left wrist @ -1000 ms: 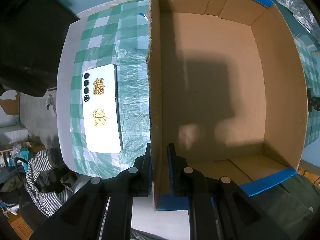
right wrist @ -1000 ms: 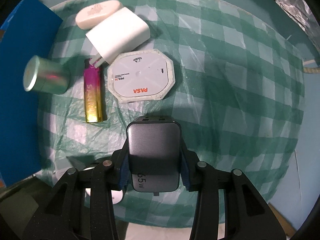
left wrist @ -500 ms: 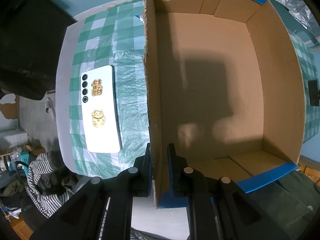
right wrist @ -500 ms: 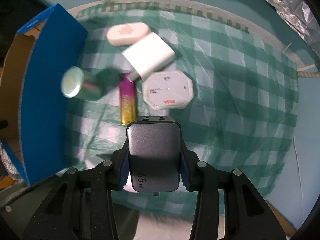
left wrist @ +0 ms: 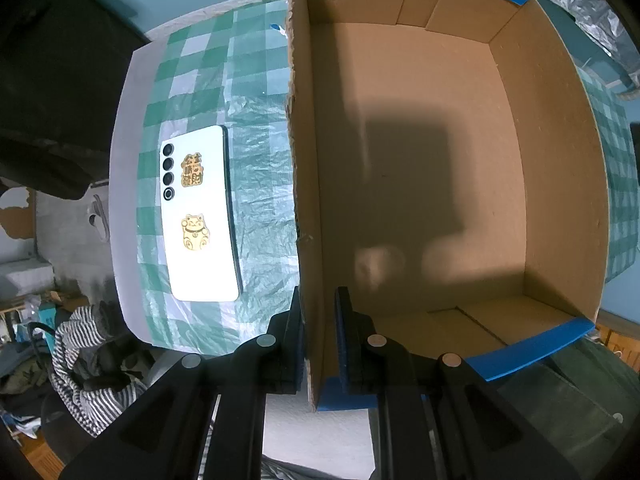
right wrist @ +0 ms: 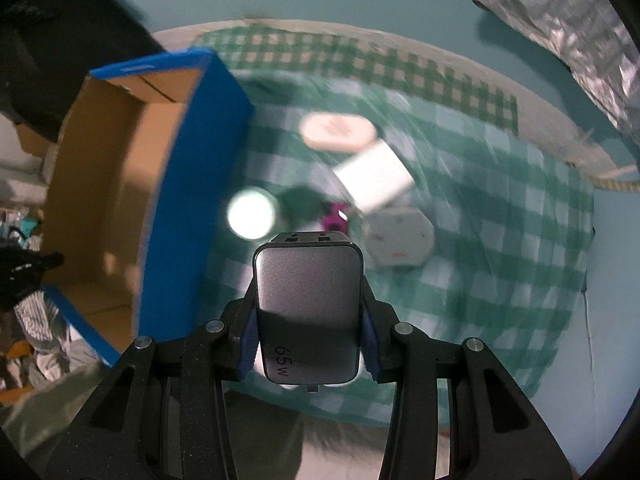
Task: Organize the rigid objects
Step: 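Lift the charger with the right gripper and carry it over the cardboard box, then lower the charger into the box and open the right gripper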
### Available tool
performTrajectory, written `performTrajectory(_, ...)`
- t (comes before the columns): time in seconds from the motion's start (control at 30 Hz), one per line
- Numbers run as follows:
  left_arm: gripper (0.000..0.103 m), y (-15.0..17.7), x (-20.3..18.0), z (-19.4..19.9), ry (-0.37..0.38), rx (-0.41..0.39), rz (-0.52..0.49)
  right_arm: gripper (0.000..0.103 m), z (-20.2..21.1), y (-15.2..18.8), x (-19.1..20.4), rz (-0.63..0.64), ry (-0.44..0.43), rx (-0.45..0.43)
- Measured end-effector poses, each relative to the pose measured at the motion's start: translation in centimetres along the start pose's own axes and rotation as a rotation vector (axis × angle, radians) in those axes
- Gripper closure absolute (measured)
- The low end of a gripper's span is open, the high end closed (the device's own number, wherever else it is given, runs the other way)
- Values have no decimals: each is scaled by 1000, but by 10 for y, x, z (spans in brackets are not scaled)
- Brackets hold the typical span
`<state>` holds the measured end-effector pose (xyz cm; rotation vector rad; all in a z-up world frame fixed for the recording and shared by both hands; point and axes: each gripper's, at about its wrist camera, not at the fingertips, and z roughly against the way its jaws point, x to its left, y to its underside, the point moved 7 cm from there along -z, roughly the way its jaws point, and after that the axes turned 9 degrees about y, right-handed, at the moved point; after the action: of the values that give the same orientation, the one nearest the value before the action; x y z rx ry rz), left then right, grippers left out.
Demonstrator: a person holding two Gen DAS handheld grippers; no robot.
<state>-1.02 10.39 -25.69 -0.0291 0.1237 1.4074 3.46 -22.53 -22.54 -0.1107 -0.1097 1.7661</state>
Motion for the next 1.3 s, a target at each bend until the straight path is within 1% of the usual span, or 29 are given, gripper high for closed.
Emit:
performTrajectory(0.27,91,1,0,-1,6,3,-4,62,18,-34,52,93,-26,-43)
performTrajectory(0.47,94,0,1,0,13,2,-10,62,15,-57,87,150,-23,-45)
performTrajectory(0.77,94,2,1,-2,13,12,-31,62,-7,-87,130,205,-9,-19)
performTrajectory(0.9,95,2,2,-1,15,12,-29,62,-17,-96,147,218,-20,-6)
performTrajectory(1.17,94,1,8,-3,32,14,0,62,-63,-102,165,221,-14,70)
performTrajectory(1.27,94,1,8,-3,28,12,1,62,-78,-100,167,226,0,87)
performTrajectory(1.3,94,2,8,-3,27,12,-1,62,-79,-100,168,240,26,75)
